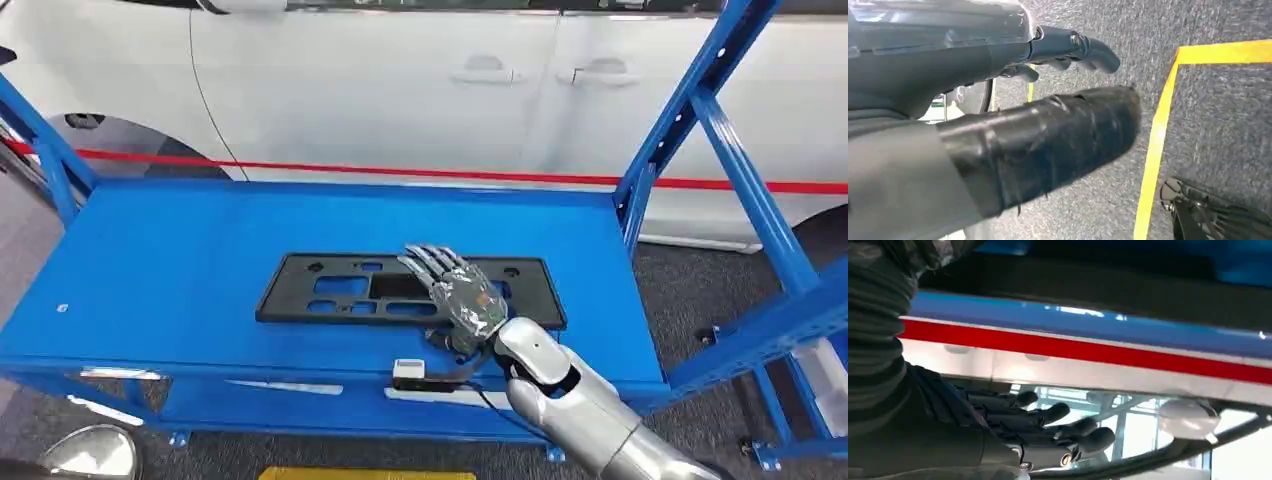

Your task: Take the parts from the cabinet and place them on the table.

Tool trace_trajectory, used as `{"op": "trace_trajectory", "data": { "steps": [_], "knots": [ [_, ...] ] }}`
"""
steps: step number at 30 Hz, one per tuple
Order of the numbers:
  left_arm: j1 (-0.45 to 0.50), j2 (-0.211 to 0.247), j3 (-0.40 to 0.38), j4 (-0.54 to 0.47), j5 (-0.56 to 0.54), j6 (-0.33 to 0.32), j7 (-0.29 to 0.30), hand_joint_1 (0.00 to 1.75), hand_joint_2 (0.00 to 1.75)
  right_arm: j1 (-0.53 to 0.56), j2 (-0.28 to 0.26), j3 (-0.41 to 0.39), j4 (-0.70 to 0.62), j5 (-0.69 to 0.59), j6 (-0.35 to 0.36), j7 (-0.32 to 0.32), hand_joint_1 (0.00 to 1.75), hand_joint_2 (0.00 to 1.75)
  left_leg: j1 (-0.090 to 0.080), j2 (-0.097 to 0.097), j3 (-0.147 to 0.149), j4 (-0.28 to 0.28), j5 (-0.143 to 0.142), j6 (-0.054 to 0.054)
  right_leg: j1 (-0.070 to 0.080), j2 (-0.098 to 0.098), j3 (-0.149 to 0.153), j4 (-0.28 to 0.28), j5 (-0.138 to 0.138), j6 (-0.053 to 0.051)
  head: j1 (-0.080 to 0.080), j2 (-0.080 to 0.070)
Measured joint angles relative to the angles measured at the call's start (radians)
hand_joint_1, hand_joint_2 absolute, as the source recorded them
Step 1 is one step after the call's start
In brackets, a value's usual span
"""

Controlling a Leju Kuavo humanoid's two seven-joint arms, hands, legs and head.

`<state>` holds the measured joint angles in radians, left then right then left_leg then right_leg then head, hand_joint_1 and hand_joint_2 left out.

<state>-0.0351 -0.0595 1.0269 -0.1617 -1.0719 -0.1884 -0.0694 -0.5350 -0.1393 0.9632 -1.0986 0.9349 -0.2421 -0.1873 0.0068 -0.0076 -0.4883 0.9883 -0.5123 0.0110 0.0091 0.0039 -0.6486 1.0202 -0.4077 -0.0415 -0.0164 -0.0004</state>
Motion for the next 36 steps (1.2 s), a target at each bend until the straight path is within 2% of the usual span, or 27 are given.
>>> {"op": "trace_trajectory", "data": {
  "steps": [1, 2, 4, 5, 6, 7, 8, 10, 11, 12, 13, 14, 15, 16, 17, 18, 19, 24, 25, 27, 36],
  "knots": [
    [0.0, 0.005, 0.0, 0.0, -0.001, 0.0, 0.0, 0.0, 0.0, -0.005, -0.002, 0.0, 0.001, -0.024, 0.036, -0.011, 0.0, 1.75, 0.0, 0.0, 0.002, 0.004, -0.006, -0.003, -0.008, 0.002, 0.015, -0.01, 0.0, -0.001, 0.002, 0.0],
    [0.0, 0.004, 0.0, 0.0, -0.002, -0.001, 0.0, 0.0, 0.0, -0.012, -0.005, 0.003, 0.003, -0.049, 0.072, -0.027, 0.0, 1.75, 0.003, 0.001, -0.005, 0.033, -0.023, -0.007, -0.011, 0.004, 0.028, -0.018, -0.001, -0.003, 0.001, 0.0],
    [-0.006, 0.007, 0.0, 0.0, -0.006, -0.007, 0.0, 0.0, 0.0, -0.047, -0.041, 0.04, 0.01, -0.139, 0.19, -0.096, 0.0, 1.75, 0.006, 0.002, -0.089, 0.182, -0.097, -0.02, -0.012, 0.004, 0.033, -0.017, -0.008, -0.009, -0.001, 0.0],
    [-0.006, 0.011, 0.0, 0.0, -0.005, -0.008, 0.0, 0.0, 0.0, -0.056, -0.058, 0.055, 0.011, -0.17, 0.213, -0.123, 0.0, 1.75, 0.007, 0.002, -0.134, 0.254, -0.126, -0.024, -0.012, 0.003, 0.035, -0.016, -0.012, -0.009, -0.001, 0.0],
    [-0.007, 0.013, 0.0, 0.0, -0.001, -0.009, 0.003, 0.0, 0.0, -0.061, -0.08, 0.063, 0.011, -0.185, 0.218, -0.133, 0.0, 1.75, 0.007, 0.002, -0.167, 0.3, -0.135, -0.025, -0.012, 0.001, 0.037, -0.013, -0.017, -0.008, -0.001, 0.0],
    [-0.005, 0.015, 0.0, 0.0, 0.0, -0.01, 0.005, 0.0, 0.0, -0.069, -0.096, 0.071, 0.012, -0.199, 0.228, -0.137, 0.0, 1.75, 0.007, 0.002, -0.179, 0.3, -0.117, -0.026, -0.012, 0.001, 0.04, -0.009, -0.022, -0.008, -0.001, 0.0],
    [-0.003, 0.018, 0.0, 0.0, 0.0, -0.011, 0.005, 0.0, 0.0, -0.078, -0.112, 0.076, 0.011, -0.218, 0.244, -0.138, 0.0, 1.75, 0.007, 0.002, -0.168, 0.254, -0.074, -0.024, -0.013, 0.001, 0.043, -0.004, -0.028, -0.007, -0.001, 0.0],
    [0.003, 0.023, 0.0, 0.0, 0.0, -0.014, 0.005, 0.0, 0.0, -0.1, -0.141, 0.084, 0.008, -0.244, 0.265, -0.138, 0.0, 1.75, 0.01, 0.003, -0.106, 0.082, 0.048, -0.022, -0.016, 0.004, 0.049, 0.01, -0.041, -0.002, -0.001, 0.0],
    [0.005, 0.023, 0.0, 0.0, 0.0, -0.015, 0.002, 0.0, 0.0, -0.105, -0.148, 0.086, 0.006, -0.246, 0.264, -0.135, 0.0, 1.75, 0.009, 0.0, -0.092, 0.051, 0.048, -0.022, -0.015, 0.006, 0.05, 0.012, -0.045, 0.002, 0.0, 0.0],
    [0.001, 0.024, 0.001, 0.0, 0.0, -0.016, -0.001, 0.0, 0.0, -0.11, -0.154, 0.09, 0.006, -0.247, 0.254, -0.124, 0.0, 1.75, 0.001, 0.003, -0.105, 0.03, 0.018, -0.017, -0.013, 0.008, 0.045, 0.017, -0.044, 0.006, -0.001, 0.0],
    [-0.001, 0.024, 0.001, 0.0, 0.001, -0.016, -0.006, 0.0, 0.0, -0.111, -0.157, 0.093, 0.005, -0.246, 0.247, -0.117, 0.0, 1.75, 0.0, 0.002, -0.099, 0.04, 0.037, -0.002, -0.01, 0.008, 0.04, 0.018, -0.046, 0.012, -0.001, 0.0],
    [-0.001, 0.024, 0.001, 0.0, 0.002, -0.016, -0.01, 0.0, 0.0, -0.109, -0.162, 0.096, 0.005, -0.239, 0.234, -0.103, 0.0, 1.75, 0.0, 0.001, -0.098, 0.037, 0.046, 0.003, -0.01, 0.007, 0.043, 0.017, -0.048, 0.016, 0.0, 0.0],
    [-0.001, 0.023, 0.001, 0.0, 0.003, -0.016, -0.016, 0.0, 0.0, -0.11, -0.164, 0.1, 0.005, -0.235, 0.221, -0.094, 0.0, 1.75, 0.008, 0.0, -0.096, 0.03, 0.052, -0.004, -0.003, 0.006, 0.044, 0.024, -0.056, 0.008, 0.001, 0.0],
    [-0.002, 0.023, 0.002, 0.0, 0.004, -0.015, -0.019, 0.0, 0.0, -0.109, -0.164, 0.103, 0.005, -0.23, 0.205, -0.081, 0.0, 1.75, 0.006, 0.001, -0.096, 0.03, 0.053, -0.004, -0.005, 0.007, 0.043, 0.02, -0.047, -0.014, 0.0, 0.0],
    [-0.003, 0.023, 0.003, 0.0, 0.005, -0.013, -0.021, 0.0, 0.0, -0.108, -0.164, 0.106, 0.005, -0.219, 0.192, -0.068, 0.0, 1.75, 0.003, 0.001, -0.096, 0.03, 0.053, -0.004, -0.005, 0.008, 0.044, 0.017, -0.048, -0.014, 0.0, 0.0],
    [-0.003, 0.023, 0.005, 0.0, 0.009, -0.01, -0.023, 0.0, 0.0, -0.105, -0.164, 0.108, 0.005, -0.212, 0.182, -0.054, 0.42, 1.75, 0.002, 0.0, -0.096, 0.03, 0.052, -0.002, -0.005, 0.007, 0.045, 0.017, -0.048, -0.014, 0.0, 0.0],
    [-0.004, 0.023, 0.006, 0.0, 0.012, -0.008, -0.024, 0.0, 0.0, -0.103, -0.164, 0.108, 0.006, -0.206, 0.17, -0.041, 1.71, 1.75, 0.002, -0.001, -0.096, 0.03, 0.052, -0.002, -0.005, 0.006, 0.047, 0.014, -0.048, -0.014, 0.001, 0.0],
    [-0.007, 0.023, 0.02, 0.0, 0.022, -0.007, -0.022, 0.0, 0.0, -0.08, -0.136, 0.105, 0.026, -0.178, 0.101, 0.009, 1.75, 1.75, 0.0, 0.0, -0.096, 0.031, 0.051, 0.004, -0.006, 0.006, 0.049, 0.008, -0.044, -0.005, 0.0, 0.0],
    [-0.007, 0.023, 0.024, 0.0, 0.022, -0.007, -0.019, 0.0, 0.0, -0.072, -0.125, 0.101, 0.035, -0.176, 0.088, 0.009, 1.75, 1.75, 0.0, 0.0, -0.095, 0.031, 0.051, 0.004, -0.007, 0.006, 0.049, 0.008, -0.044, 0.0, 0.0, 0.0],
    [-0.007, 0.022, 0.026, 0.0, 0.026, -0.007, -0.017, 0.0, 0.0, -0.055, -0.109, 0.089, 0.048, -0.176, 0.072, 0.005, 1.75, 1.75, -0.002, 0.0, -0.096, 0.032, 0.051, 0.005, -0.01, 0.006, 0.049, 0.007, -0.045, 0.021, 0.0, 0.0],
    [-0.006, 0.018, 0.043, 0.0, 0.034, -0.007, -0.016, 0.0, 0.0, -0.042, -0.082, 0.054, 0.059, -0.169, 0.047, -0.007, 1.75, 1.75, -0.001, 0.0, -0.093, 0.032, 0.052, 0.006, -0.009, 0.006, 0.05, 0.008, -0.045, 0.023, 0.0, 0.0]
  ]
}}
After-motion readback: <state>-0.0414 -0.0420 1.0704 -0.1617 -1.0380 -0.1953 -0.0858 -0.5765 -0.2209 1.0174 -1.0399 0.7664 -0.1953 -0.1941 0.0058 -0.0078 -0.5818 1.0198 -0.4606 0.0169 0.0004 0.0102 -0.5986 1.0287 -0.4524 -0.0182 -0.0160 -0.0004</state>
